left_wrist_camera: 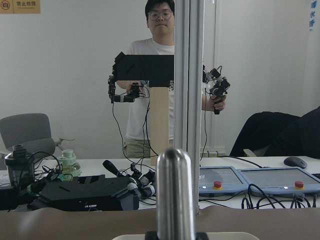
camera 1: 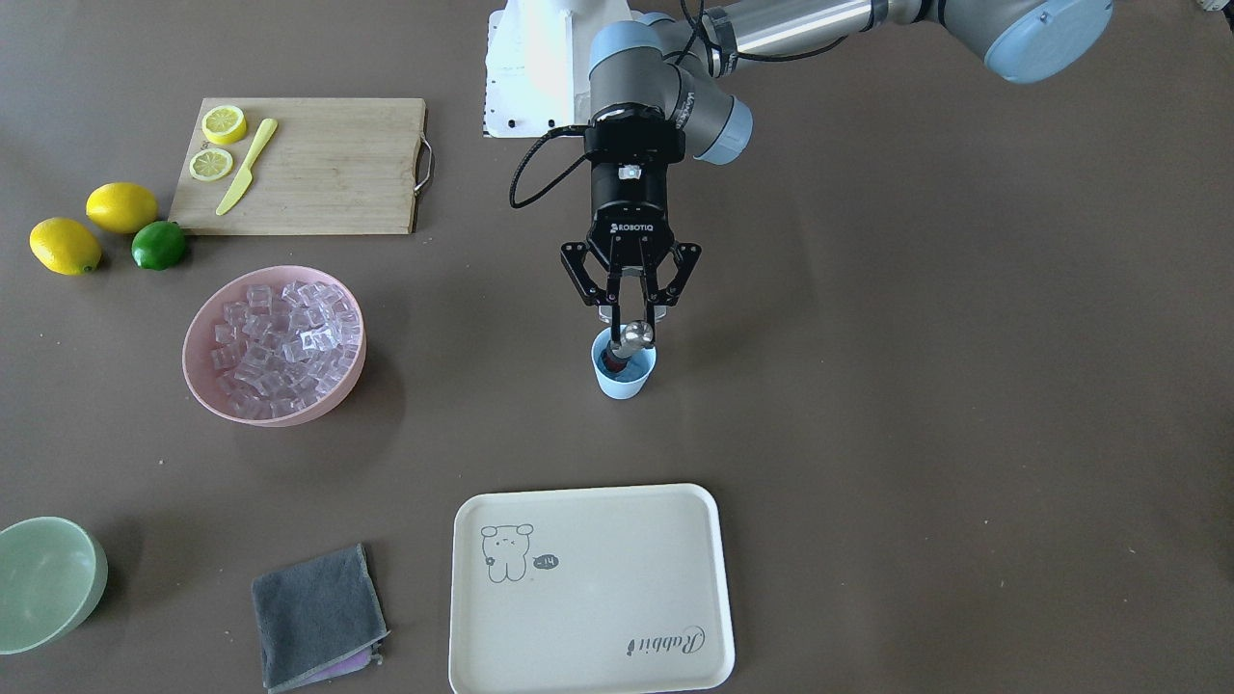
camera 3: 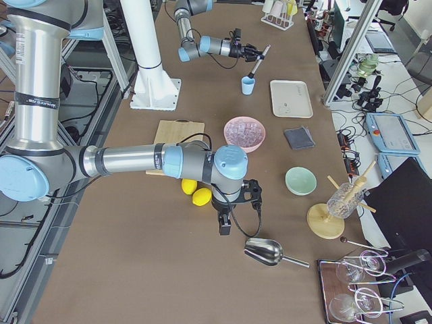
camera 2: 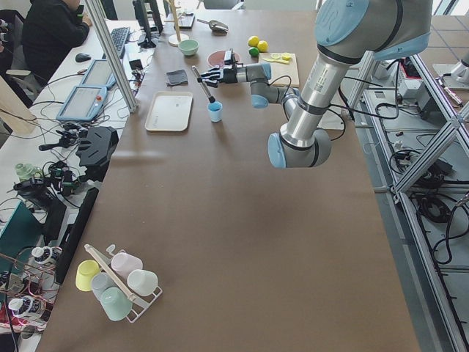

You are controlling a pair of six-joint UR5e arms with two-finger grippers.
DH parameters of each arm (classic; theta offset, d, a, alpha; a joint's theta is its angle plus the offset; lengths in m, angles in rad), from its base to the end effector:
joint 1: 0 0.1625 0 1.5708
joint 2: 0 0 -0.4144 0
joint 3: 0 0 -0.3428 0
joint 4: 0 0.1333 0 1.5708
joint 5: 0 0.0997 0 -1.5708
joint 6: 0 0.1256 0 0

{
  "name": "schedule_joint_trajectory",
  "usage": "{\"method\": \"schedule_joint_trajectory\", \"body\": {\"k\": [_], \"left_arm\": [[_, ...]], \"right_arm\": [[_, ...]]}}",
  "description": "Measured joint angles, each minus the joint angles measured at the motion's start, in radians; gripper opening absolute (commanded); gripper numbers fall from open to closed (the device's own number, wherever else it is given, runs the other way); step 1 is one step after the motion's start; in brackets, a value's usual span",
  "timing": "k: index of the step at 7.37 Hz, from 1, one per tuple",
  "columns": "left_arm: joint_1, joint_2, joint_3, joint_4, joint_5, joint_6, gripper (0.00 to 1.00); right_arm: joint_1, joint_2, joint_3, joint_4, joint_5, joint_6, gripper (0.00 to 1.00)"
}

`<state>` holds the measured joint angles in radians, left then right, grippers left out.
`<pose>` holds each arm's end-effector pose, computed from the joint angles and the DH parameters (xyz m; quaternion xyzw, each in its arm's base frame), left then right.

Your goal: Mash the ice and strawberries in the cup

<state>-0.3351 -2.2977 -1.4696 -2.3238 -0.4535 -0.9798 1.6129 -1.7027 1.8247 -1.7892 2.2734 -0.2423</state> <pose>0.5105 -0.4385 0.1840 0.6069 0.2999 -0.2509 0.6920 0.0679 -0.3732 0.6366 0.0039 -0.3467 -0.0772 0.9348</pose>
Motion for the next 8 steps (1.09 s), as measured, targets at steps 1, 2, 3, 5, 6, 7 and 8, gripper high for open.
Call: {"method": "schedule_joint_trajectory", "body": {"k": [1, 2, 3, 5, 6, 7, 8], "left_arm": [[0.003, 0.004, 0.006, -0.001, -0.001, -0.017, 0.29], [0.011, 0.009, 0.024, -0.001, -0.002, -0.052, 0.29], [0.022, 0.015, 0.036, -0.003, -0.006, -0.085, 0.29], [0.033, 0.046, 0.036, -0.008, -0.024, -0.099, 0.29], [0.034, 0.057, 0.04, -0.008, -0.028, -0.1, 0.29], [0.033, 0.061, 0.039, -0.009, -0.03, -0.1, 0.29], [0.025, 0.06, 0.028, -0.009, -0.041, -0.098, 0.29]], "right_arm": [[0.001, 0.0, 0.0, 0.0, 0.0, 0.0, 1.0], [0.001, -0.001, 0.001, 0.001, 0.0, 0.0, 1.0], [0.001, 0.0, 0.0, 0.001, 0.0, 0.0, 1.0], [0.002, 0.001, 0.0, 0.001, 0.0, 0.0, 1.0], [0.002, 0.001, 0.001, 0.0, 0.0, 0.0, 1.0], [0.002, 0.001, 0.001, 0.0, 0.0, 0.0, 1.0], [0.002, 0.002, 0.001, 0.0, 0.0, 0.0, 1.0]]}}
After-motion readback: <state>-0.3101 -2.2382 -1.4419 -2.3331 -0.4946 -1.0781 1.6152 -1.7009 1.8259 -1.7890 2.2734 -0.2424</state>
